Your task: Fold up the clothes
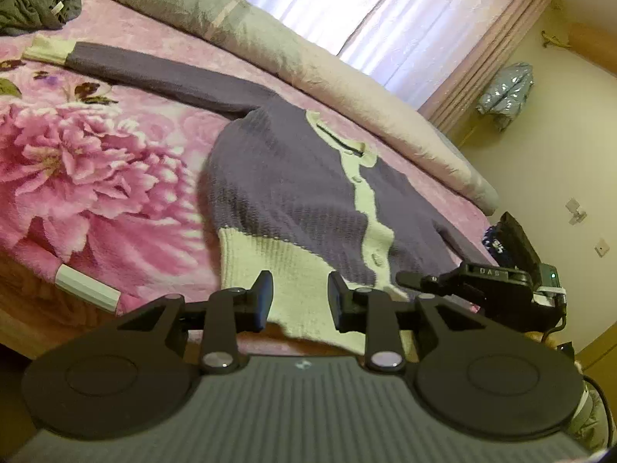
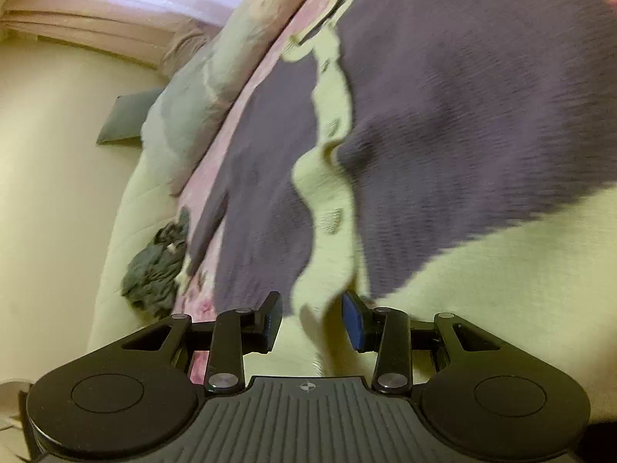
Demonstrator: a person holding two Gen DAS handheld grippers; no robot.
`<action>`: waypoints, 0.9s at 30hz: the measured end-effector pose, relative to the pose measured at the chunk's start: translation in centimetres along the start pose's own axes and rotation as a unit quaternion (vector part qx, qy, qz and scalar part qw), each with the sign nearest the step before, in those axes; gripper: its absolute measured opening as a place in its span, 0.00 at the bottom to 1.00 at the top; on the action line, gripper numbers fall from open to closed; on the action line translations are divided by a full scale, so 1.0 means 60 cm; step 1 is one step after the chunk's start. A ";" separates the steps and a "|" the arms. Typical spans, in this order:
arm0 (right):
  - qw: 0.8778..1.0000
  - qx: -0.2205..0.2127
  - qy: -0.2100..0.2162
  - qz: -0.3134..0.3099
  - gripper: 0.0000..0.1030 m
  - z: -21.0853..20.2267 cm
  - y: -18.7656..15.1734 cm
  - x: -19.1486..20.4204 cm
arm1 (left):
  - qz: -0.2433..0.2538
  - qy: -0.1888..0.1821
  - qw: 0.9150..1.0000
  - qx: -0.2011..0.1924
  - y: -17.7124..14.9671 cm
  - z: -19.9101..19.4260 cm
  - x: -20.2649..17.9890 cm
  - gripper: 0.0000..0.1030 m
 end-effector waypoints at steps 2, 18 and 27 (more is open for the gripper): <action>0.999 -0.022 0.003 -0.026 0.01 0.002 0.007 0.008 | -0.002 -0.001 1.000 -0.001 0.007 0.004 0.005 0.24; 0.982 -0.182 -0.051 0.007 0.65 -0.265 0.007 -0.105 | -0.097 -0.033 0.995 0.016 0.028 0.052 0.081 0.38; 0.987 -0.146 -0.005 0.073 0.55 -0.227 0.013 -0.184 | -0.174 -0.076 0.981 0.022 0.017 0.128 0.110 0.28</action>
Point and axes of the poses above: each gripper's, at about its wrist camera, not at the fingertips, and z roughly the way its jaws point, x to its left, y to its top, the point moved 8 cm from there along z, roughly the way its jaws point, and after that the axes turned 2 degrees about -y, right-handed, at the moved point
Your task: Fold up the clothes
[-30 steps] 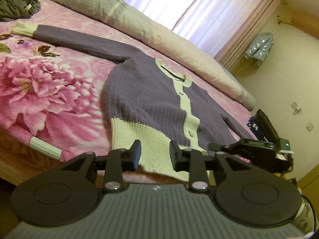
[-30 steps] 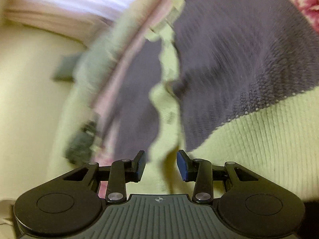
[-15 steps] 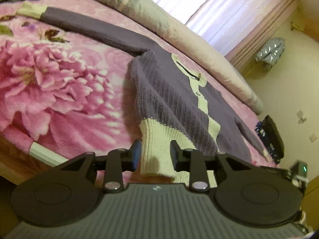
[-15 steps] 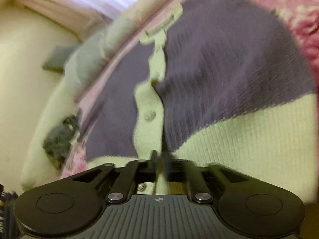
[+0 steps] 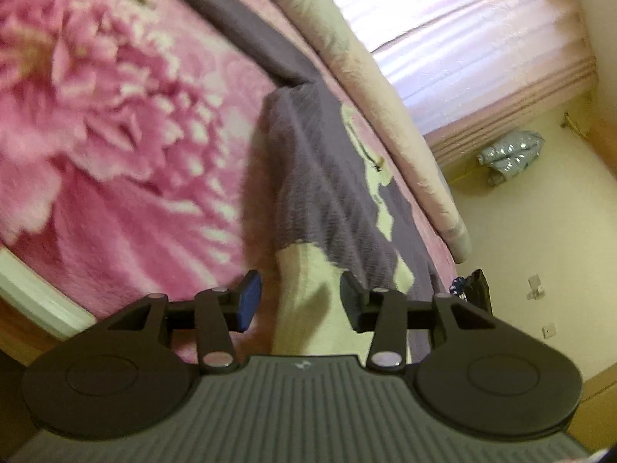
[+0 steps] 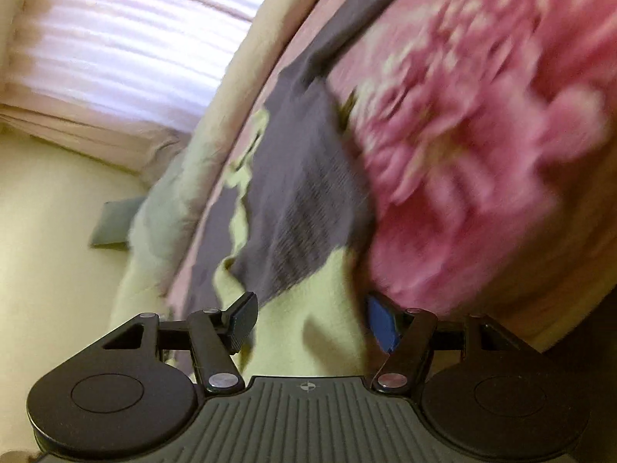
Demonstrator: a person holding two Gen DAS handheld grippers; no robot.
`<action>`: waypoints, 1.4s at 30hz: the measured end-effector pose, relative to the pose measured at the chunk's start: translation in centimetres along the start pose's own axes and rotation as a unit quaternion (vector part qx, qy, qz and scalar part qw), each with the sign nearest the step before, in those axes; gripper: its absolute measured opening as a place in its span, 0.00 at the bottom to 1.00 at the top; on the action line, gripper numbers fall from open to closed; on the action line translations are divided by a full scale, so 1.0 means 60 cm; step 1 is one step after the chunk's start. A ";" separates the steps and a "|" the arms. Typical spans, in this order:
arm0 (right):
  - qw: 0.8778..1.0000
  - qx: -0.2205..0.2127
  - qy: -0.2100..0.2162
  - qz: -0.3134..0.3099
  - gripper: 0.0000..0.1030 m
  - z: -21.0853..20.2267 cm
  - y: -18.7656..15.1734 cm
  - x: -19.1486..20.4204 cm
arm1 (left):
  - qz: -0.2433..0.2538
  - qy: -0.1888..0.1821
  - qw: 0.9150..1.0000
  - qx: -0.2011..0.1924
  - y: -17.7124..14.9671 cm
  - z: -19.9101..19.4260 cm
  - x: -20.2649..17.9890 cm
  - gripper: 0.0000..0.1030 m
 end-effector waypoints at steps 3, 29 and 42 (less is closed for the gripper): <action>1.000 0.030 -0.008 0.004 0.09 0.030 -0.004 0.005 | 0.000 -0.019 1.000 0.013 0.000 0.008 -0.015 0.05; 0.912 -0.089 -0.174 -0.359 0.61 0.024 0.016 0.196 | 0.242 0.100 0.965 -0.010 0.042 0.004 -0.146 0.10; 0.865 0.014 -0.231 -0.444 0.60 0.093 -0.058 0.089 | 0.282 0.161 0.945 0.040 -0.042 0.023 -0.070 0.10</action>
Point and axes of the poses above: each gripper's, at about its wrist camera, not at the fingertips, and z roughly the way its jaws point, x to its left, y to its top, the point moved 8 cm from there along z, roughly the way its jaws point, and after that the axes turned 2 degrees about -y, right-handed, at the moved point
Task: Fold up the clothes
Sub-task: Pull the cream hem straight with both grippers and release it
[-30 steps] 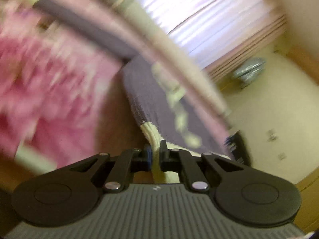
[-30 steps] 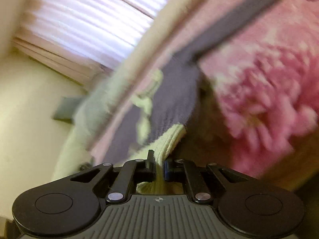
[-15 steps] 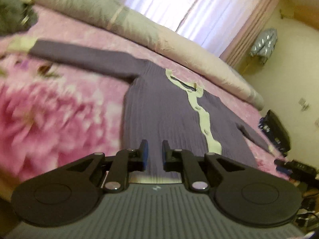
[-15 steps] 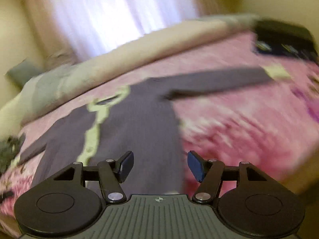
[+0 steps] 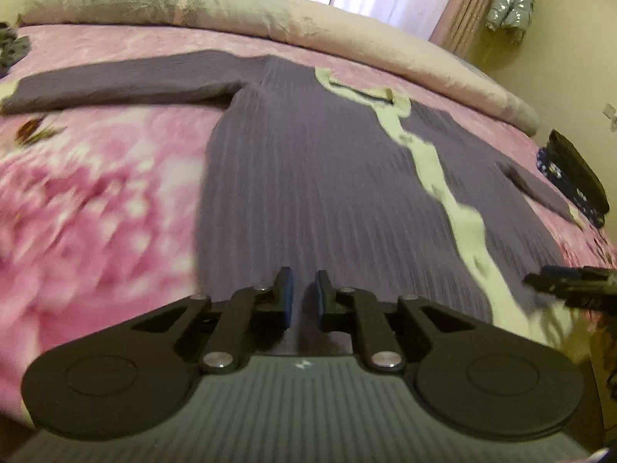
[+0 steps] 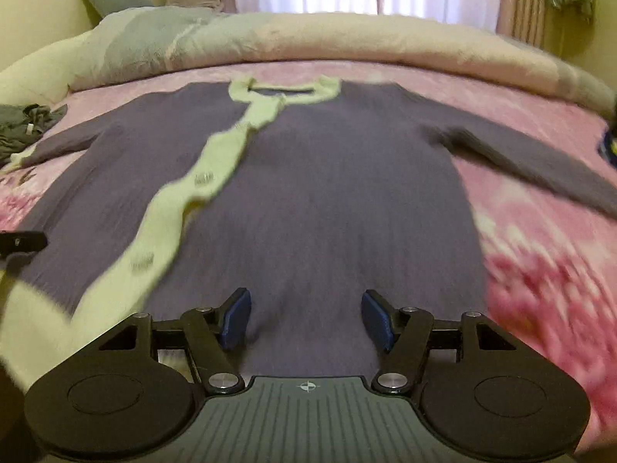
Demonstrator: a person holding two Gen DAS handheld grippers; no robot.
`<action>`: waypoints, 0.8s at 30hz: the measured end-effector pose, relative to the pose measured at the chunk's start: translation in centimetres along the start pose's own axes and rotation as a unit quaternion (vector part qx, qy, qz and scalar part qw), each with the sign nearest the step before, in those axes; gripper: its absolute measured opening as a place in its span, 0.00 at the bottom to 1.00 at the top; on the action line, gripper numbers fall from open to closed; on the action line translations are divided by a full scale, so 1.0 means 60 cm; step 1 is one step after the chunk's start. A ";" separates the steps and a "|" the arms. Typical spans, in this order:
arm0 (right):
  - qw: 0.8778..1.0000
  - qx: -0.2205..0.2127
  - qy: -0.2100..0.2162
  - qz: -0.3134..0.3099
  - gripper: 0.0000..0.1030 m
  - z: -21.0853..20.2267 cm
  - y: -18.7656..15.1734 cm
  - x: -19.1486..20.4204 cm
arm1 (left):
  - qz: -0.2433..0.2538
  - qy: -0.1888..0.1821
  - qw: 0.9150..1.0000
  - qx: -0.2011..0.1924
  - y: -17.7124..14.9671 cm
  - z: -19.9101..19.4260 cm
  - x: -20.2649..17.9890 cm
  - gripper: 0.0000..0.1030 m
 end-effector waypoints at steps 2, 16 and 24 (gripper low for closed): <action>1.000 0.009 -0.005 0.006 0.58 -0.037 -0.023 -0.009 | -0.011 0.008 1.000 0.007 -0.018 -0.025 -0.005 0.10; 0.996 0.009 -0.039 0.080 0.59 -0.081 -0.033 -0.006 | -0.021 0.095 0.994 0.053 -0.032 -0.052 -0.072 0.30; 0.985 0.006 -0.076 0.154 0.59 -0.193 -0.013 -0.013 | 0.014 0.111 0.994 0.019 -0.004 -0.147 -0.144 0.40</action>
Point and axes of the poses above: each gripper's, at about its wrist camera, not at the fingertips, and z roughly the way its jaws point, x to its left, y to its top, the point moved 8 cm from there along z, roughly the way its jaws point, and after that the axes turned 2 degrees about -y, right-handed, at the moved point
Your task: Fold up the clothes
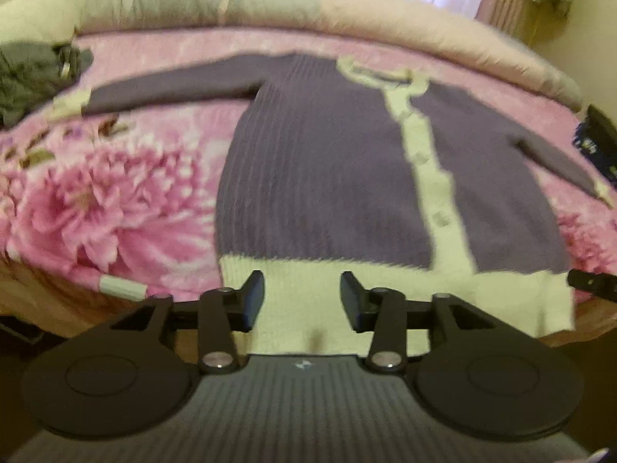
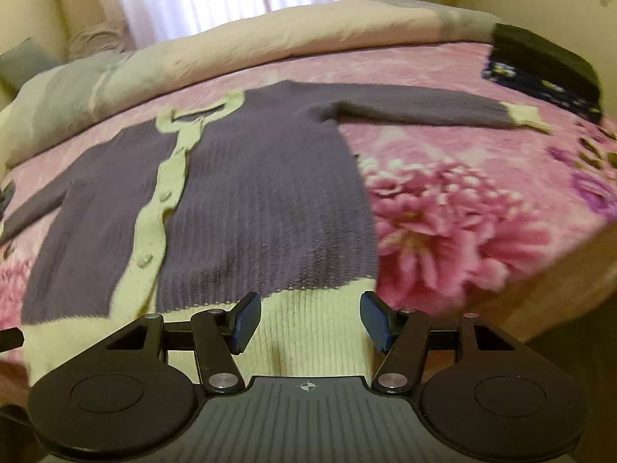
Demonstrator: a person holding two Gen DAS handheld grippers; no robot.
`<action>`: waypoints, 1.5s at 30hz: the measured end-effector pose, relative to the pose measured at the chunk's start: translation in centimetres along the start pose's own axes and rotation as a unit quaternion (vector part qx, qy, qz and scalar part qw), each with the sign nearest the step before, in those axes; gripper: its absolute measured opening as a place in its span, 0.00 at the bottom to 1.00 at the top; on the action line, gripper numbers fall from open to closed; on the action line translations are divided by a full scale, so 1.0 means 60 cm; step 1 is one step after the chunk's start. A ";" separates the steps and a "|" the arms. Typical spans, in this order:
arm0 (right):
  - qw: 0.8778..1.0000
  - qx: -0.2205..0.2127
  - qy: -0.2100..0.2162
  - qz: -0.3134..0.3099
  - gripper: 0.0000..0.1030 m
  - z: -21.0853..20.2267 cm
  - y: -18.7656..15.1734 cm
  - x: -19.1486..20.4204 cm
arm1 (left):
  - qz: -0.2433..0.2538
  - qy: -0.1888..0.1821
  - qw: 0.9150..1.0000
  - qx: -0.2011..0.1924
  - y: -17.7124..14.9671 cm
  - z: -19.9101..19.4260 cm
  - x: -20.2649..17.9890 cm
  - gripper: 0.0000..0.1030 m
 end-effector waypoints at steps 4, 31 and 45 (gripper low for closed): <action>1.000 -0.015 0.012 -0.006 0.59 -0.070 0.003 0.020 | 0.023 -0.004 0.999 -0.025 0.009 -0.056 -0.030 0.40; 0.999 0.001 -0.002 -0.044 0.59 -0.083 -0.041 0.010 | 0.048 0.017 0.999 0.016 -0.039 -0.050 -0.042 0.46; 0.999 0.011 -0.009 -0.043 0.59 -0.076 -0.047 0.001 | 0.057 0.010 0.998 0.018 -0.040 -0.046 -0.052 0.46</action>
Point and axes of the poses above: each gripper's, at about its wrist camera, not at the fingertips, and z roughly the way its jaws point, x to its left, y to its top, the point moved 8 cm from there along z, roughly the way its jaws point, and after that the axes turned 2 degrees about -y, right-handed, at the moved point
